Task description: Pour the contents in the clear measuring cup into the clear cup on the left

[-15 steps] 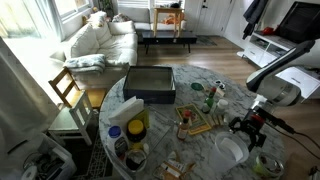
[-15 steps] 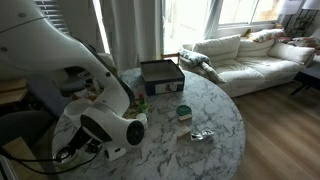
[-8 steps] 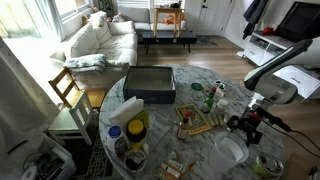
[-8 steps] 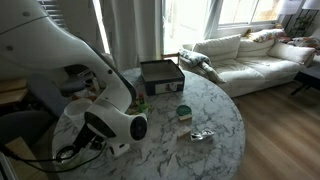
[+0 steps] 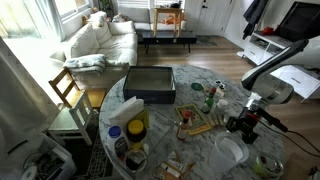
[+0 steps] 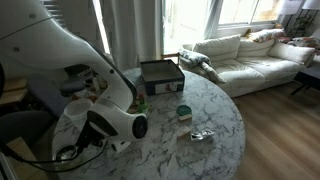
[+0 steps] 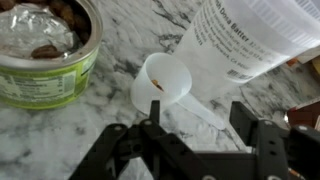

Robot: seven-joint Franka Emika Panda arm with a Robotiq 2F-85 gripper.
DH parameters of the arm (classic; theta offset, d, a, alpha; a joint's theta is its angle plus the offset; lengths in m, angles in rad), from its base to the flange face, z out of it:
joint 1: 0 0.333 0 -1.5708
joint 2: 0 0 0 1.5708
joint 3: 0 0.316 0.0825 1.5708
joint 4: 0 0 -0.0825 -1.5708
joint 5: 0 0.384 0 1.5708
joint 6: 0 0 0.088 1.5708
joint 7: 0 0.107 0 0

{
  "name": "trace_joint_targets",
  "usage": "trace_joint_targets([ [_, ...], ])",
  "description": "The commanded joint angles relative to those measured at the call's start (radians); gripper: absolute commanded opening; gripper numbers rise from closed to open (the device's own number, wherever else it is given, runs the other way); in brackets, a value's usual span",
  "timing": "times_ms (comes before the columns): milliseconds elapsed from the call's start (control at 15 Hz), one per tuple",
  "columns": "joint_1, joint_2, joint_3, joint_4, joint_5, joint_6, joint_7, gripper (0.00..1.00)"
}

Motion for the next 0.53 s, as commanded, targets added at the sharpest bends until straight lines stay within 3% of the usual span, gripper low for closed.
trace_joint_targets([
  [0,-0.031,0.036,0.011,0.018,0.015,-0.037,-0.063,0.75],
  [200,-0.041,0.050,0.014,0.019,0.025,-0.027,-0.111,0.78],
  [467,-0.056,0.062,0.023,0.022,0.062,-0.035,-0.186,0.64],
])
